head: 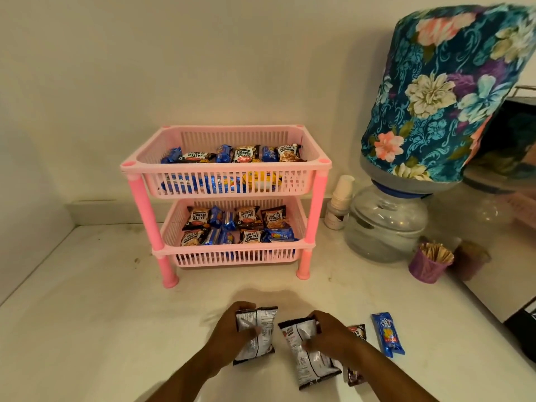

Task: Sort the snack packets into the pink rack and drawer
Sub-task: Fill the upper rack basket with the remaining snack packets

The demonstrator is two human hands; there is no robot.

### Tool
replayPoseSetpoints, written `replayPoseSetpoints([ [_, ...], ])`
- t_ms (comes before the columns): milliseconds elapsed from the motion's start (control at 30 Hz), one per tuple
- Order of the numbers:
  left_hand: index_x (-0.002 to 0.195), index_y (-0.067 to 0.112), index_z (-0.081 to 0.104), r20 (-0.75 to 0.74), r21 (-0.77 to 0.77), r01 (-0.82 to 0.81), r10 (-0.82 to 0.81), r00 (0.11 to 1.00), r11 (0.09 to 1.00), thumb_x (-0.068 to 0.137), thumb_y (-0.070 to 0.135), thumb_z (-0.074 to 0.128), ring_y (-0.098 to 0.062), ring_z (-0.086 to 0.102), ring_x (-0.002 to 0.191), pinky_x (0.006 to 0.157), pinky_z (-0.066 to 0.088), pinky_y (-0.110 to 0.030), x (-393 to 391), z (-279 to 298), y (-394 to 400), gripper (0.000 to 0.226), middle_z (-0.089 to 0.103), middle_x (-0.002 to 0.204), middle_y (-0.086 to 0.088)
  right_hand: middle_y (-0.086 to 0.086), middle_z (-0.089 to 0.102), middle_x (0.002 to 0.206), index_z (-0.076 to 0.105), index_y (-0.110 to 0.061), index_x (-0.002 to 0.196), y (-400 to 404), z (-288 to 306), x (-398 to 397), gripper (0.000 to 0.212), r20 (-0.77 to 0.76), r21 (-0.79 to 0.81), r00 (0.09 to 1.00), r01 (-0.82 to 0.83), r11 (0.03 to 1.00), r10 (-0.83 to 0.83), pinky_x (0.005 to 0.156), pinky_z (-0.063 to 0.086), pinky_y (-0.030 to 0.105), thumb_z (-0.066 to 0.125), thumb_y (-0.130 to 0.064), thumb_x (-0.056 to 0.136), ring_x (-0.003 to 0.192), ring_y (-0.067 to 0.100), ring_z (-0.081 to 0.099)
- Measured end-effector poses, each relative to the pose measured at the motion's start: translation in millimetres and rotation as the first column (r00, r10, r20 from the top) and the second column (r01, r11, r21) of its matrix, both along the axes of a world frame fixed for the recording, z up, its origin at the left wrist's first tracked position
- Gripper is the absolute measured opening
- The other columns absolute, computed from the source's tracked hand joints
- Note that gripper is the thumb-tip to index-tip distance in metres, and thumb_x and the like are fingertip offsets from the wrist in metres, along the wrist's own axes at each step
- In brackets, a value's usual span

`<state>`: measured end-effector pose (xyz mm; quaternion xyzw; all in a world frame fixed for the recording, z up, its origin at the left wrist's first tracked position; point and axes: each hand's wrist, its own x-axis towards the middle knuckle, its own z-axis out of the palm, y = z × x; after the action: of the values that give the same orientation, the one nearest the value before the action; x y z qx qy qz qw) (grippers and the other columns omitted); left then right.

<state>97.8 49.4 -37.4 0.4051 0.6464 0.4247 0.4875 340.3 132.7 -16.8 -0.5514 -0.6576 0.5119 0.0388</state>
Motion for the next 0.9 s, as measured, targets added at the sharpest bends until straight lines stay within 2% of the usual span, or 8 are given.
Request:
replayPoseSetpoints([
  [67, 0.109, 0.02, 0.064, -0.039, 0.019, 0.003, -0.002, 0.999, 1.0, 0.079, 0.009, 0.079, -0.015, 0.073, 0.094, 0.083, 0.06, -0.036, -1, 3, 5, 0.035, 0.076, 0.101, 0.001, 0.001, 0.069, 0.105, 0.056, -0.025, 0.11, 3, 20, 5, 0.041, -0.016, 0.054, 1.0, -0.012, 0.998, 0.013, 0.084, 0.06, 0.035, 0.08, -0.017, 0.078, 0.095, 0.014, 0.068],
  [200, 0.102, 0.017, 0.067, -0.067, 0.055, 0.008, -0.005, 0.998, 0.998, 0.076, 0.005, 0.08, -0.017, 0.073, 0.092, 0.087, 0.059, -0.04, -6, 9, 14, 0.031, 0.076, 0.098, 0.0, 0.009, 0.076, 0.096, 0.054, -0.029, 0.114, 18, 101, 12, 0.054, -0.264, 0.11, 0.963, -0.018, 0.994, 0.047, 0.057, 0.059, 0.032, 0.082, -0.002, 0.076, 0.08, 0.02, 0.075],
  [367, 0.1, 0.016, 0.067, -0.152, 0.098, 0.056, -0.04, 0.988, 0.994, 0.074, -0.003, 0.077, -0.018, 0.072, 0.092, 0.085, 0.059, -0.039, -14, 33, 33, 0.033, 0.075, 0.098, -0.004, 0.002, 0.077, 0.104, 0.066, -0.019, 0.119, 43, 239, 4, 0.049, -0.4, 0.4, 0.904, 0.024, 0.916, 0.151, 0.073, 0.062, 0.031, 0.08, -0.003, 0.075, 0.093, 0.02, 0.075],
  [467, 0.101, 0.017, 0.066, -0.206, 0.166, 0.11, -0.074, 0.976, 0.98, 0.075, -0.001, 0.076, -0.011, 0.072, 0.089, 0.076, 0.06, -0.028, -22, 63, 48, 0.033, 0.074, 0.097, -0.001, -0.006, 0.077, 0.102, 0.072, -0.028, 0.106, 63, 307, -14, 0.037, -0.424, 0.615, 0.886, 0.13, 0.777, 0.187, 0.081, 0.056, 0.029, 0.082, -0.02, 0.071, 0.094, 0.012, 0.073],
  [567, 0.105, 0.023, 0.066, -0.206, 0.227, 0.098, -0.05, 0.977, 0.969, 0.076, 0.007, 0.08, -0.006, 0.071, 0.089, 0.069, 0.058, -0.02, -28, 95, 59, 0.036, 0.074, 0.098, 0.005, -0.007, 0.076, 0.102, 0.074, -0.028, 0.104, 96, 347, -38, 0.036, -0.43, 0.751, 0.884, 0.236, 0.617, 0.186, 0.089, 0.054, 0.035, 0.086, -0.017, 0.072, 0.099, 0.016, 0.07],
  [700, 0.106, 0.033, 0.063, -0.218, 0.284, 0.088, -0.025, 0.976, 0.955, 0.079, 0.013, 0.08, 0.001, 0.07, 0.089, 0.077, 0.059, -0.022, -33, 127, 64, 0.039, 0.073, 0.102, 0.012, -0.004, 0.075, 0.096, 0.076, -0.022, 0.103, 143, 345, -71, 0.036, -0.15, 0.932, 0.982, 0.101, 0.347, 0.117, 0.087, 0.057, 0.033, 0.088, -0.013, 0.07, 0.09, 0.015, 0.068],
  [800, 0.111, 0.034, 0.062, -0.225, 0.316, 0.092, -0.02, 0.974, 0.944, 0.079, 0.017, 0.08, -0.009, 0.07, 0.098, 0.086, 0.058, -0.034, -39, 149, 65, 0.04, 0.071, 0.111, 0.009, -0.004, 0.07, 0.087, 0.076, -0.02, 0.095, 173, 316, -89, 0.03, 0.128, 0.938, 0.991, -0.136, 0.319, 0.047, 0.079, 0.056, 0.031, 0.088, -0.013, 0.068, 0.083, 0.016, 0.066],
  [900, 0.113, 0.03, 0.06, -0.187, 0.349, 0.085, -0.019, 0.982, 0.933, 0.079, 0.016, 0.08, -0.012, 0.072, 0.094, 0.083, 0.06, -0.036, -45, 169, 65, 0.042, 0.073, 0.107, 0.004, -0.003, 0.07, 0.092, 0.071, -0.023, 0.091, 193, 290, -99, 0.021, 0.393, 0.896, 0.919, -0.374, 0.24, -0.035, 0.071, 0.056, 0.032, 0.082, -0.021, 0.074, 0.082, 0.018, 0.063],
])
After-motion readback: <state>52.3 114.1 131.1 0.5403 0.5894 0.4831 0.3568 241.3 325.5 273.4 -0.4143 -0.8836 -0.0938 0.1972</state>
